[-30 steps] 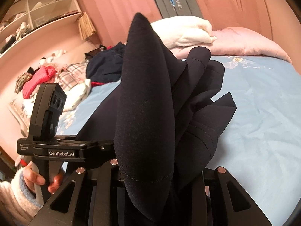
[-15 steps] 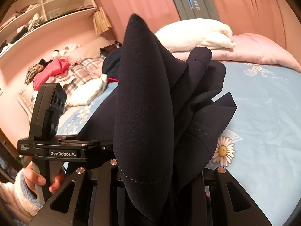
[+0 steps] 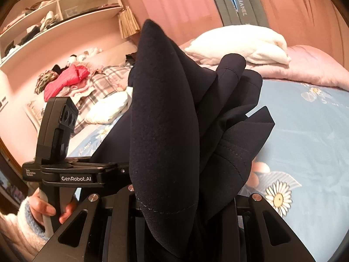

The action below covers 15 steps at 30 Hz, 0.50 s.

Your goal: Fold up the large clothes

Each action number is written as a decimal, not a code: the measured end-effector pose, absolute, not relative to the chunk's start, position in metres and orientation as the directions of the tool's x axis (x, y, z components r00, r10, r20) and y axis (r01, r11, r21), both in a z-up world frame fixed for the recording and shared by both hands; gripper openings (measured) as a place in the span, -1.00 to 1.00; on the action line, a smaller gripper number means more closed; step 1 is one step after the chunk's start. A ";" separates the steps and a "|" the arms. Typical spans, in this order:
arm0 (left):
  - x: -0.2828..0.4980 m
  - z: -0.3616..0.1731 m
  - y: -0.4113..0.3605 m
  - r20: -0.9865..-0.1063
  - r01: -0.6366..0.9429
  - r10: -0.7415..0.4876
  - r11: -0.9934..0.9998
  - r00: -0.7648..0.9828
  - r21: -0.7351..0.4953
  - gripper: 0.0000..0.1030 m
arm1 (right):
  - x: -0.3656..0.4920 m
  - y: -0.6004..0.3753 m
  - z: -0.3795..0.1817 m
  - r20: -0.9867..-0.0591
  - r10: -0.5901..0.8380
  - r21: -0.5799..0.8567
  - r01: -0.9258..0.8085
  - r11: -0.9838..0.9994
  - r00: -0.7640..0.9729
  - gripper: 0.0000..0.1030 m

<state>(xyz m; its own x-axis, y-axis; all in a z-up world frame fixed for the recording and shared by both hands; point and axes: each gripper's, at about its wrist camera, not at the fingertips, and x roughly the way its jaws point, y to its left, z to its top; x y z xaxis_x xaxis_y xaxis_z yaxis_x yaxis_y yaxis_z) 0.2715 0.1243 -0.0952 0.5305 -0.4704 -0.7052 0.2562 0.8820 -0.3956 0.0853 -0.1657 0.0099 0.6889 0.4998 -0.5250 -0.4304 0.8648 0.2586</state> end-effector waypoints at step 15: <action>0.255 -0.085 0.102 -0.711 0.236 -0.429 0.903 0.558 -0.359 0.25 | 0.110 -0.163 0.005 -0.515 0.503 0.262 -0.432 0.863 0.694 -0.39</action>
<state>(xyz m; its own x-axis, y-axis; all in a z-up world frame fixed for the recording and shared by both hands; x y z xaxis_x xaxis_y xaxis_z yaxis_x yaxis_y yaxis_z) 0.2549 0.1021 -0.0849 0.5577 -0.4289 -0.7106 0.2363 0.9027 -0.3595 0.1098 -0.1633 0.0048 0.6935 0.5033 -0.5155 -0.4317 0.8631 0.2621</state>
